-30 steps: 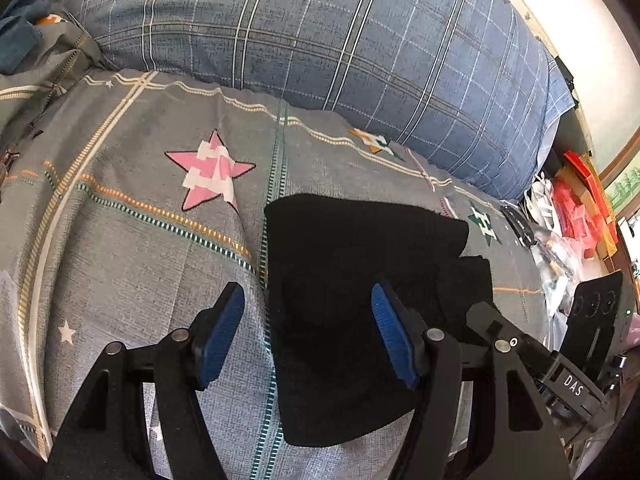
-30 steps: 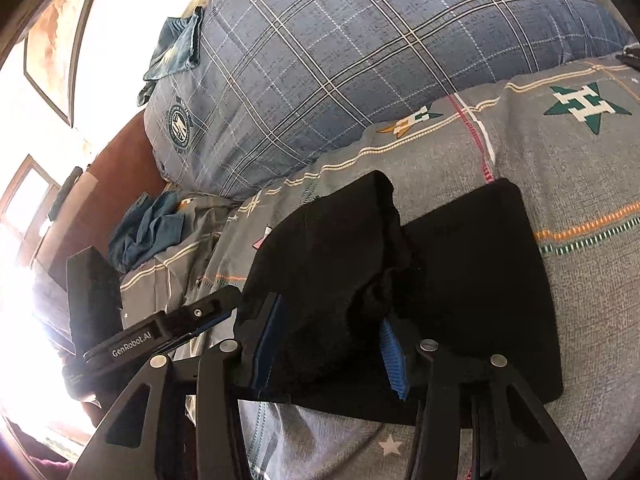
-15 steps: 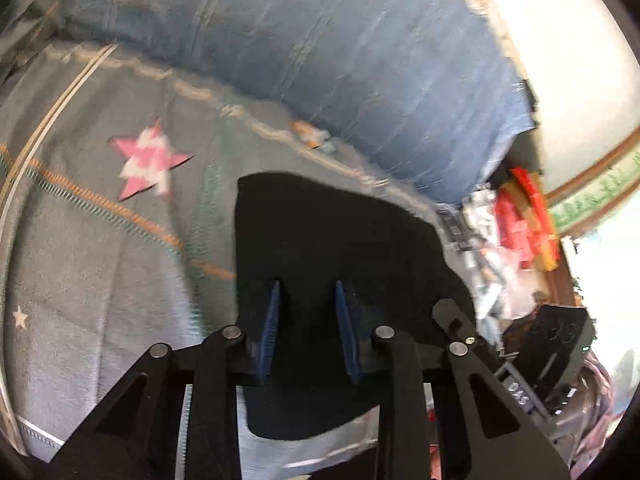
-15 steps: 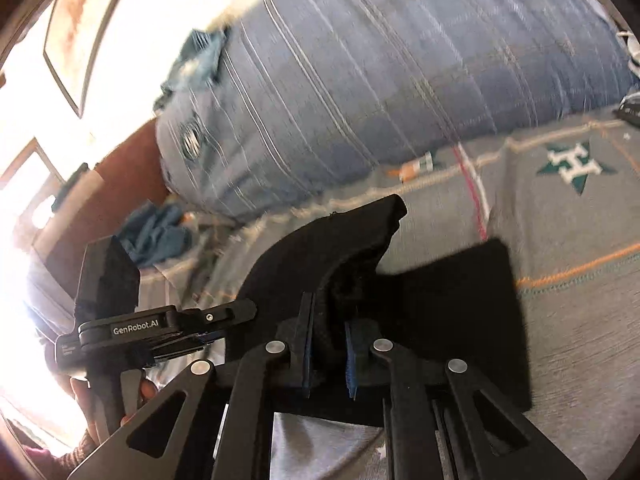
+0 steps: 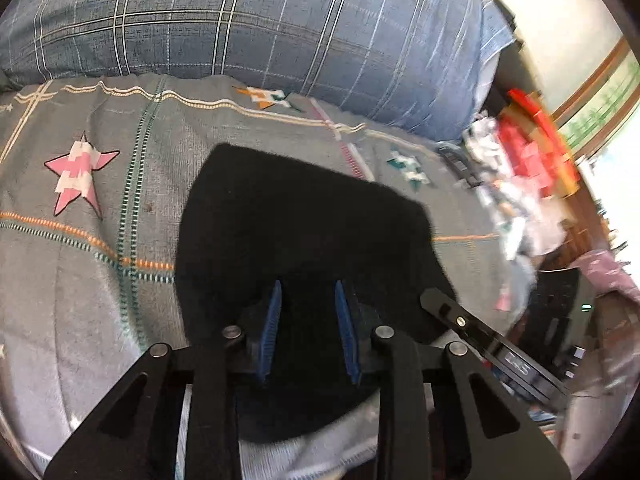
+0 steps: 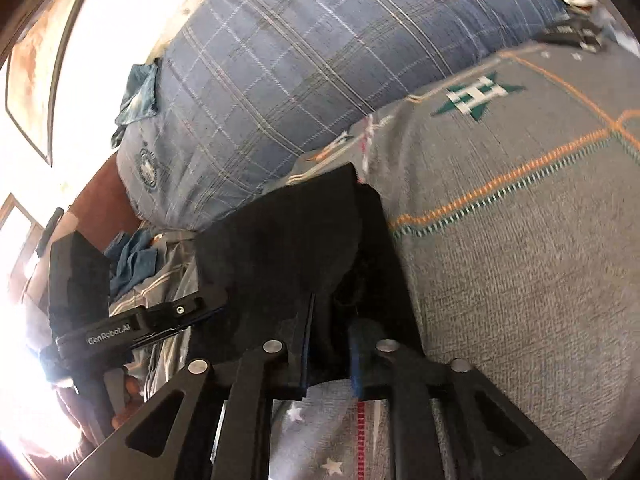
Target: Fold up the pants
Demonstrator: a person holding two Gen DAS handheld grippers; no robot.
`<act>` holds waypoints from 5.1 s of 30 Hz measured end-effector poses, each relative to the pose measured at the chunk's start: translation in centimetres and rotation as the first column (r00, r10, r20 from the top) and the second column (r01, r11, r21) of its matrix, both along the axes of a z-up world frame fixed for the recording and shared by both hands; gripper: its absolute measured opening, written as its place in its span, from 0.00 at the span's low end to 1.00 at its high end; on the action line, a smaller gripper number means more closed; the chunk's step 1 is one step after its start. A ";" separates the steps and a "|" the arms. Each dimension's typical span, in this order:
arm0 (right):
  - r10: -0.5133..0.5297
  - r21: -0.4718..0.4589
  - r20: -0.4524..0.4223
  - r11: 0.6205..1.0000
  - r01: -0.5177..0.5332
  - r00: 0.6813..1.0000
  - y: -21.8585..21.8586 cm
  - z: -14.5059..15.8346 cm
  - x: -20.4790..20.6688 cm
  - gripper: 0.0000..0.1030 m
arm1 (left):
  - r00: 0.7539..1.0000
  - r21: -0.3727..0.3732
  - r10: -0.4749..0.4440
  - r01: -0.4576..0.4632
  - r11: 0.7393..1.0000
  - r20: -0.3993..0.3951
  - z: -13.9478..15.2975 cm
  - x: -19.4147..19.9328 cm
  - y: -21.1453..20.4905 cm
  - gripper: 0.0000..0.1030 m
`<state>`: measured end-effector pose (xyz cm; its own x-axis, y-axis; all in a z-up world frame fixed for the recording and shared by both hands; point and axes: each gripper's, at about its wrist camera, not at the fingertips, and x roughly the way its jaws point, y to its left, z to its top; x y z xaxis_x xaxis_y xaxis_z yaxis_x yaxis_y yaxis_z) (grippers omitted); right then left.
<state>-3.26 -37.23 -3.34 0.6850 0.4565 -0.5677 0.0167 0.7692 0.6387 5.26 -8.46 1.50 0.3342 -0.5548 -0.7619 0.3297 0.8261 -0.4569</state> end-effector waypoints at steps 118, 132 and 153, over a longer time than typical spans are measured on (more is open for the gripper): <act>-0.033 -0.611 0.137 0.784 0.111 0.990 12.9 7.3 5.9 1.00 | 0.841 0.279 0.318 -0.463 0.841 0.437 -0.6 2.3 8.1 0.84; -0.057 -0.669 0.115 0.733 0.120 0.992 14.1 7.8 1.2 1.00 | 0.828 0.405 0.371 -0.537 0.740 0.420 -1.7 -1.5 8.1 0.84; -0.096 -0.643 0.109 0.752 0.144 0.989 11.5 6.4 -1.3 1.00 | 0.857 0.382 0.365 -0.495 0.781 0.364 -2.1 -2.8 6.0 0.84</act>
